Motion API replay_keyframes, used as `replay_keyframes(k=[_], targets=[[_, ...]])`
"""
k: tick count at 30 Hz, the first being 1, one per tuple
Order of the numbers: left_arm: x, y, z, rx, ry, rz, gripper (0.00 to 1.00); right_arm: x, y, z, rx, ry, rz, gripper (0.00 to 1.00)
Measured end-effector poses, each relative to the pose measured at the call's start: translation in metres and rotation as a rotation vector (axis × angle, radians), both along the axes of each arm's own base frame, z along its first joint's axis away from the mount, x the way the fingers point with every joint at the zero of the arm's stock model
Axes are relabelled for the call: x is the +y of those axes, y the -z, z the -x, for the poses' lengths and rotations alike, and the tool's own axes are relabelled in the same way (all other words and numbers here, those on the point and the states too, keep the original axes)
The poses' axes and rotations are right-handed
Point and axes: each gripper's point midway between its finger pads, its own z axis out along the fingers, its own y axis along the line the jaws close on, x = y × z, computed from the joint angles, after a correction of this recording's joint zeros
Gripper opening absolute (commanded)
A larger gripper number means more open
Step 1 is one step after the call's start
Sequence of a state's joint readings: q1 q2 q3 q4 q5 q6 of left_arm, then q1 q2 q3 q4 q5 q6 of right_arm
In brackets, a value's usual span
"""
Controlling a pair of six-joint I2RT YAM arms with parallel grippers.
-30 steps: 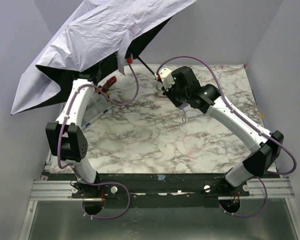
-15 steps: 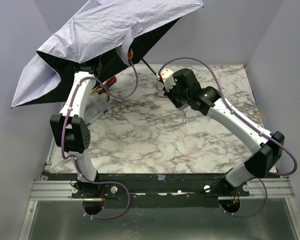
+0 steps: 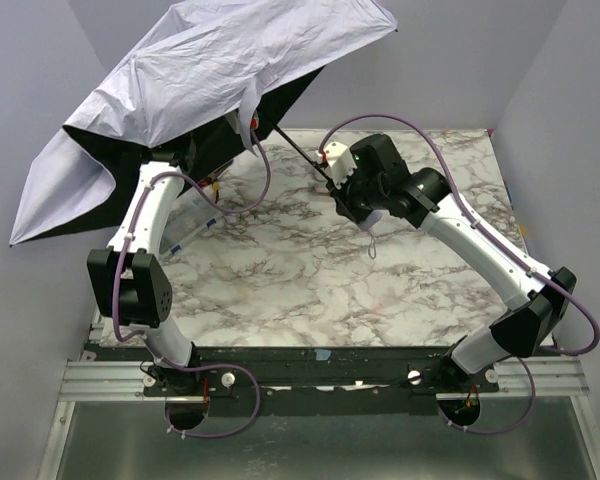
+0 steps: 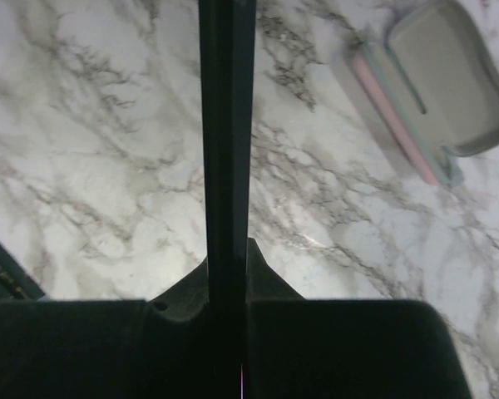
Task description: Open the umbrella
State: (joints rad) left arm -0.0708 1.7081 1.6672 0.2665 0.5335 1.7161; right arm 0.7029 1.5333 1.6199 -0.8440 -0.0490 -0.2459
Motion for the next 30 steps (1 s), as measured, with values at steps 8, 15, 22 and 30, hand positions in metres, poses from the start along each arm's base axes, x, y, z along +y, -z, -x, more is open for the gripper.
replay_keyframes(k=[8,15,22,30], targets=[[-0.032,-0.004,0.022,-0.046,0.007,0.022,0.73,0.001,-0.001,0.020,0.097,0.004,-0.071,0.01],[-0.098,0.006,0.054,-0.022,0.180,-0.012,0.80,0.006,0.005,0.026,0.127,0.043,-0.144,0.01],[-0.124,0.019,0.105,0.015,0.339,-0.082,0.85,0.026,-0.015,0.011,0.072,0.053,-0.265,0.01],[-0.154,0.039,0.176,0.169,0.551,-0.042,0.91,0.048,-0.053,-0.007,-0.005,0.060,-0.451,0.01]])
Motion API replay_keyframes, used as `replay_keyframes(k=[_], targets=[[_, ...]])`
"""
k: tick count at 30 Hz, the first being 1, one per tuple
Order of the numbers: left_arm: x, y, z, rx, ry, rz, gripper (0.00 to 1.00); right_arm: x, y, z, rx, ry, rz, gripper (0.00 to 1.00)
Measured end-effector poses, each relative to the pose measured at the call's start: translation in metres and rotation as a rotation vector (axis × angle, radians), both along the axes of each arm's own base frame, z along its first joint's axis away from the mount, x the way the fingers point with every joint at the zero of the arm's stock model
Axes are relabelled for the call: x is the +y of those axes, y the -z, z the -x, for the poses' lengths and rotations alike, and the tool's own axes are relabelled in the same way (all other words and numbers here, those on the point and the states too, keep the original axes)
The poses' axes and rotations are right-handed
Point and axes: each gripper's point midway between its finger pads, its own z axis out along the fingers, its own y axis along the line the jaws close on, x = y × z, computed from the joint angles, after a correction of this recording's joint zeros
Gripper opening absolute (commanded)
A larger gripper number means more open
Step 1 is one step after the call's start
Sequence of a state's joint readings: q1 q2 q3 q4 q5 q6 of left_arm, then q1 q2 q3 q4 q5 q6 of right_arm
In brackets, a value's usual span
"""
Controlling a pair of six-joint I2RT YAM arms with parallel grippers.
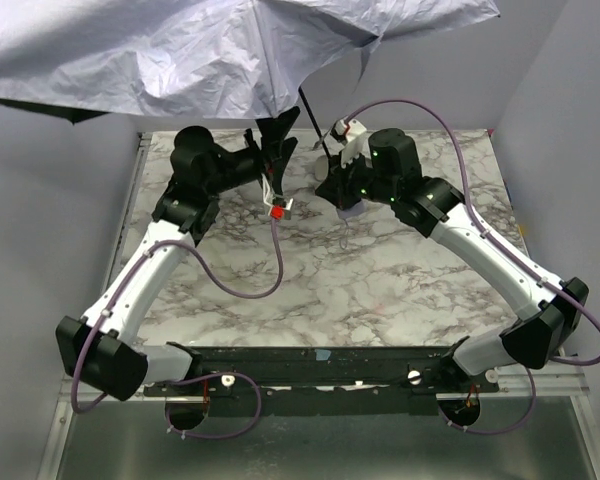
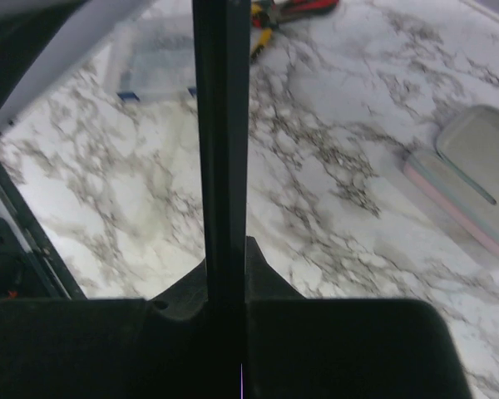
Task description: Open the umbrella
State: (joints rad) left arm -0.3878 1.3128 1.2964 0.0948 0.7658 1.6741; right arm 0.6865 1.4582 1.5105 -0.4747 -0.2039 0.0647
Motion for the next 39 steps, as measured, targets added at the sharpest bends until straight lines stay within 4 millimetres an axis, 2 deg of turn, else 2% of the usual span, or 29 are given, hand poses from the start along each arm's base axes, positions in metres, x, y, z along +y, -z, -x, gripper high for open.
replay_keyframes(k=[2,4,6,9,13,16,19,25,33,39], targets=[[0.001,-0.004,0.020,0.142,0.035,0.078,0.90,0.002,-0.009,-0.001,-0.008,0.000,-0.056,0.01],[0.005,-0.013,0.032,0.206,0.045,0.131,0.89,0.002,-0.019,-0.001,-0.008,0.002,-0.113,0.01],[0.011,-0.022,0.043,0.357,0.053,0.230,0.88,0.000,-0.031,-0.002,-0.004,0.005,-0.180,0.01],[0.017,-0.031,0.051,0.585,0.057,0.380,0.87,-0.003,-0.049,-0.003,-0.004,0.005,-0.276,0.01],[0.017,-0.038,0.057,0.929,0.082,0.578,0.81,-0.002,-0.067,0.004,-0.001,-0.029,-0.398,0.01],[0.012,-0.049,0.054,1.137,0.103,0.696,0.80,0.005,-0.077,0.016,0.005,-0.095,-0.476,0.01],[0.003,-0.069,0.046,1.339,0.145,0.808,0.80,0.012,-0.083,0.029,0.008,-0.175,-0.530,0.01],[-0.016,-0.088,0.033,1.672,0.252,0.954,0.77,0.020,-0.081,0.049,0.032,-0.298,-0.599,0.01],[-0.040,-0.100,0.010,1.880,0.337,1.016,0.74,0.024,-0.077,0.071,0.002,-0.441,-0.638,0.01],[-0.056,-0.103,0.017,1.951,0.376,0.997,0.72,0.025,-0.075,0.076,-0.007,-0.473,-0.655,0.01]])
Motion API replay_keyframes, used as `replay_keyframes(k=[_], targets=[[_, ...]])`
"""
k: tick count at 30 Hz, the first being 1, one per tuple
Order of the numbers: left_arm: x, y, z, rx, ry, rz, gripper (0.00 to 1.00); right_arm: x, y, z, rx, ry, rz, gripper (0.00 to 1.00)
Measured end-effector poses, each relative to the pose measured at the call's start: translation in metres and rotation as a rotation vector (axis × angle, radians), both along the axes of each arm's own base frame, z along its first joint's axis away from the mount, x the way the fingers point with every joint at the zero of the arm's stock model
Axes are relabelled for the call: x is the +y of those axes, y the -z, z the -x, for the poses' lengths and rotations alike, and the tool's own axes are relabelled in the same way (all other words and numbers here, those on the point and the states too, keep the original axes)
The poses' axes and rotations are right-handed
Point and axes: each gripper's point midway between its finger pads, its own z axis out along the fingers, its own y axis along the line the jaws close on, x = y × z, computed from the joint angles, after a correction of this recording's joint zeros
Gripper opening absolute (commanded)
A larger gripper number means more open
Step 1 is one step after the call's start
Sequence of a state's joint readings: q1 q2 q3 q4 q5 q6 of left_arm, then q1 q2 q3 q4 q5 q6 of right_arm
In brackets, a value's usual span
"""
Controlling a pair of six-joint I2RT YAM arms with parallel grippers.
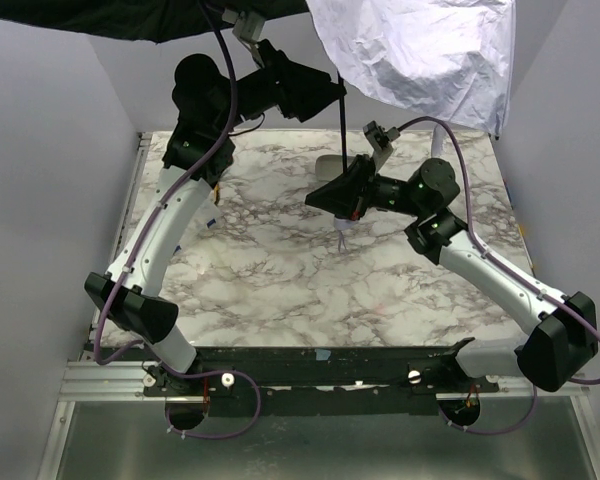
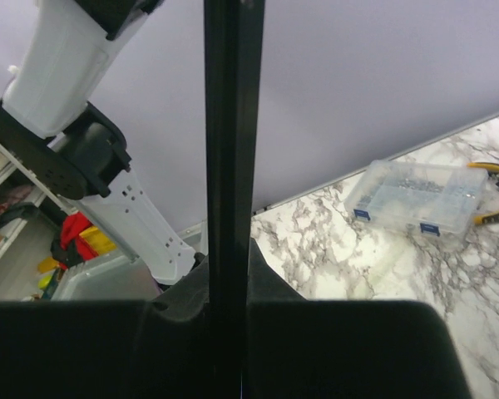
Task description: Open the umbrella
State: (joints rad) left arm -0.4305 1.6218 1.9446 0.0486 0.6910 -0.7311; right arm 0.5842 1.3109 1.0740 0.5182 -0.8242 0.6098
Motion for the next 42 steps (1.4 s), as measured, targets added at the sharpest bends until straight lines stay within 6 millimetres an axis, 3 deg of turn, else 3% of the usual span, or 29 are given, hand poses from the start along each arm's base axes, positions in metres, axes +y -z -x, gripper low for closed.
replay_keyframes(k=[5,8,17,21,22,23,24,27,29,33,36,42], targets=[[-0.010,-0.006,0.013,-0.011,0.051,0.022,0.66,0.000,-0.010,0.005,-0.007,-0.020,-0.032,0.01],[-0.013,-0.009,0.019,-0.019,0.088,0.047,0.54,-0.001,-0.014,0.006,-0.016,-0.025,-0.049,0.01],[-0.026,-0.016,0.033,-0.058,0.185,0.088,0.54,-0.002,0.000,0.007,0.036,-0.029,-0.051,0.01],[-0.031,-0.015,0.036,-0.042,0.215,0.103,0.26,-0.003,0.000,0.009,0.033,-0.031,-0.055,0.01],[-0.032,-0.015,0.036,-0.042,0.218,0.103,0.14,-0.004,0.000,0.011,0.028,-0.036,-0.055,0.01],[-0.033,-0.014,0.036,-0.038,0.222,0.105,0.02,-0.005,-0.001,0.013,0.023,-0.040,-0.056,0.05],[-0.033,-0.014,0.036,-0.035,0.224,0.106,0.00,-0.006,-0.001,0.015,0.020,-0.042,-0.057,0.15],[-0.036,-0.010,0.037,-0.016,0.230,0.094,0.00,-0.007,0.001,0.017,0.016,-0.041,-0.053,0.61],[-0.037,-0.005,0.035,-0.023,0.208,0.069,0.00,-0.008,0.005,0.015,0.015,-0.031,-0.042,0.77],[-0.035,0.016,0.015,0.018,0.060,-0.010,0.00,-0.011,0.012,0.009,-0.013,0.019,-0.002,0.82],[-0.022,0.038,-0.005,0.086,-0.091,-0.080,0.00,-0.018,0.021,0.003,-0.030,0.094,0.058,0.82],[0.004,0.106,-0.024,0.201,-0.286,-0.205,0.00,-0.043,0.052,0.003,-0.098,0.226,0.201,0.82]])
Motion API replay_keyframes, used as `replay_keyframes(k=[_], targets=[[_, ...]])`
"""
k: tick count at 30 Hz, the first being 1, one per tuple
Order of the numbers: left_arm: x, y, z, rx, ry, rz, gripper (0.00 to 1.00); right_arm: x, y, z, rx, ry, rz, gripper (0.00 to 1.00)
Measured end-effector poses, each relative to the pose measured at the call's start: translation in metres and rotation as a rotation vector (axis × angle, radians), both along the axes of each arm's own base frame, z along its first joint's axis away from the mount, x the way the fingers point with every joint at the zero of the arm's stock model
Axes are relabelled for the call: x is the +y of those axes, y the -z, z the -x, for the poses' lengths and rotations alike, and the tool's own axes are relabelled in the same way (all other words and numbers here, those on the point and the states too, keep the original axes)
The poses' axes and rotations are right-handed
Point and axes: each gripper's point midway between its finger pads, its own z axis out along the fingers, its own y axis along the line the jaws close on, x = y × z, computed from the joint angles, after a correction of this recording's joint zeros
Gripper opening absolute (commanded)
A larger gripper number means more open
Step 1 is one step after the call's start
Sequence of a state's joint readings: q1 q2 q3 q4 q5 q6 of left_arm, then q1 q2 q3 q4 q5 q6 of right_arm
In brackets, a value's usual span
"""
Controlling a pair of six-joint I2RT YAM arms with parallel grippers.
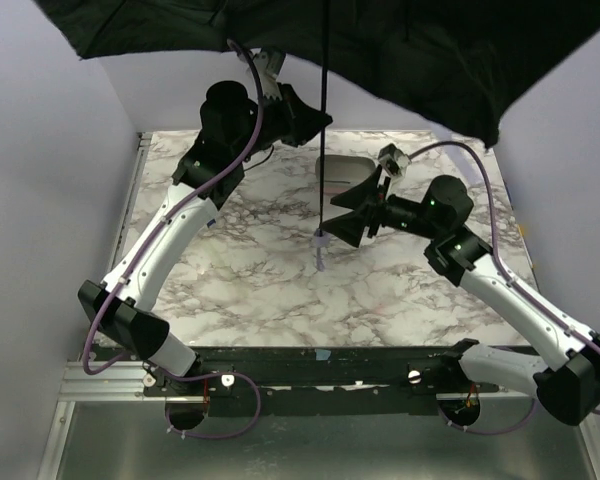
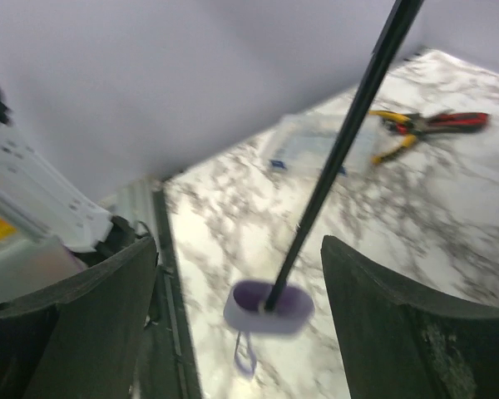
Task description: Open the umbrella
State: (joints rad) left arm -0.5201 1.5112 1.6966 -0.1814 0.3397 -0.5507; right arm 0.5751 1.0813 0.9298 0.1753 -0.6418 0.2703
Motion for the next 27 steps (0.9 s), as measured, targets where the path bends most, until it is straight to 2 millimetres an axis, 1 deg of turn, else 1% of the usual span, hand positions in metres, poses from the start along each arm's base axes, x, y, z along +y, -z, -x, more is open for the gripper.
replay_keyframes(k=[1,2,3,5,6,8,9,10,11,13,15,18,21,24,27], targets=[[0.002,0.014,-0.002,0.019,-0.016,-0.020,0.00,-0.006,0.007,0.001,-0.013,0.023,0.028,0.81],[0.004,0.022,-0.004,0.032,-0.026,-0.031,0.00,-0.011,0.015,0.001,-0.025,0.045,0.057,0.81],[0.007,0.038,-0.007,0.057,-0.037,-0.046,0.00,-0.017,0.022,0.001,-0.041,0.067,0.086,0.79],[0.009,0.059,-0.011,0.092,-0.049,-0.066,0.00,-0.026,0.033,0.000,-0.075,0.106,0.136,0.73],[0.010,0.068,-0.012,0.106,-0.051,-0.074,0.00,-0.031,0.036,-0.001,-0.093,0.128,0.155,0.70],[0.011,0.087,-0.014,0.134,-0.056,-0.086,0.00,-0.039,0.035,-0.007,-0.137,0.177,0.180,0.60],[0.011,0.094,-0.014,0.149,-0.058,-0.090,0.00,-0.042,0.033,-0.011,-0.163,0.201,0.186,0.53],[0.011,0.096,-0.014,0.155,-0.059,-0.090,0.00,-0.045,0.029,-0.014,-0.194,0.225,0.192,0.48],[0.011,0.097,-0.014,0.158,-0.058,-0.090,0.00,-0.047,0.025,-0.019,-0.228,0.247,0.195,0.44],[0.010,0.092,-0.015,0.147,-0.059,-0.075,0.00,-0.051,0.013,-0.028,-0.319,0.293,0.194,0.38],[0.009,0.086,-0.016,0.130,-0.058,-0.059,0.00,-0.054,-0.001,-0.041,-0.421,0.345,0.194,0.35],[0.008,0.075,-0.015,0.112,-0.049,-0.040,0.00,-0.054,-0.022,-0.070,-0.562,0.428,0.208,0.35],[0.005,0.063,-0.013,0.087,-0.030,-0.022,0.00,-0.049,-0.048,-0.109,-0.670,0.530,0.223,0.34],[0.003,0.055,-0.009,0.073,-0.006,-0.013,0.00,-0.045,-0.072,-0.134,-0.758,0.598,0.229,0.34],[0.001,0.051,-0.001,0.065,0.026,-0.008,0.00,-0.047,-0.103,-0.152,-0.853,0.681,0.221,0.33]])
